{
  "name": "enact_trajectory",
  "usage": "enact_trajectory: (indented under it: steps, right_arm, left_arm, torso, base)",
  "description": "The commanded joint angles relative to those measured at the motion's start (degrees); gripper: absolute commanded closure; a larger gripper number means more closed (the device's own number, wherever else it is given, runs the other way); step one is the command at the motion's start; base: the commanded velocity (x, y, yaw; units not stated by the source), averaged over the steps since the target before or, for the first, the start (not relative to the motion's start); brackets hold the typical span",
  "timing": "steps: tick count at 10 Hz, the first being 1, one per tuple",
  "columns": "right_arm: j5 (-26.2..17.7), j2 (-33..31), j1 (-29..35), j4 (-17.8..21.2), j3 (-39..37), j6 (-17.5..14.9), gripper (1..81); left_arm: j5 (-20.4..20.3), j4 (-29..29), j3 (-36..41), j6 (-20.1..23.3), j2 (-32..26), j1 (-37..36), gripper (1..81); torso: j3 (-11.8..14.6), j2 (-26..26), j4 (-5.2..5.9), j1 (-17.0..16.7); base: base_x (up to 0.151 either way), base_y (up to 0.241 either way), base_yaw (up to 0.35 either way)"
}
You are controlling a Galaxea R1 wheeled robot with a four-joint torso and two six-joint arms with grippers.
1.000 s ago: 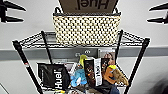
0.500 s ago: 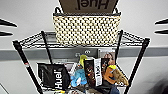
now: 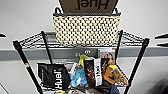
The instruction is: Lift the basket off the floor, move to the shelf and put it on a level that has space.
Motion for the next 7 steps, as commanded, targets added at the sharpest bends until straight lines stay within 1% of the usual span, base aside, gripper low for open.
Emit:
enact_trajectory:
  steps: [1, 4, 6, 7]
  right_arm:
    - [-0.73, 0.36, -1.34, 1.23, -1.47, -3.22, 1.0]
    - [-0.55, 0.53, -7.25, 1.32, -3.15, -5.25, 1.0]
    - [-0.03, 0.62, -12.76, 1.32, -4.90, -6.47, 1.0]
    - [0.50, 1.14, -16.97, 1.41, -5.87, -7.79, 1.0]
  left_arm:
    - [0.23, 1.73, 0.70, 1.64, -0.32, -0.57, 1.0]
    - [-1.01, 1.47, 0.88, 3.40, -0.68, 8.49, 1.0]
    - [-5.66, 1.12, 1.14, 5.16, -0.94, 16.31, 1.0]
    - [-7.58, 0.94, 1.23, 5.77, -0.94, 19.98, 1.0]
  torso:
    - [0.00, 0.00, 0.00, 0.00]
    - [0.00, -0.02, 0.00, -0.02]
    - [0.02, -0.02, 0.00, -0.02]
    - [0.02, -0.02, 0.00, -0.02]
  base:
    - [0.000, 0.000, 0.000]
    - [0.000, 0.000, 0.000]
    - [0.000, 0.000, 0.000]
    - [0.000, 0.000, 0.000]
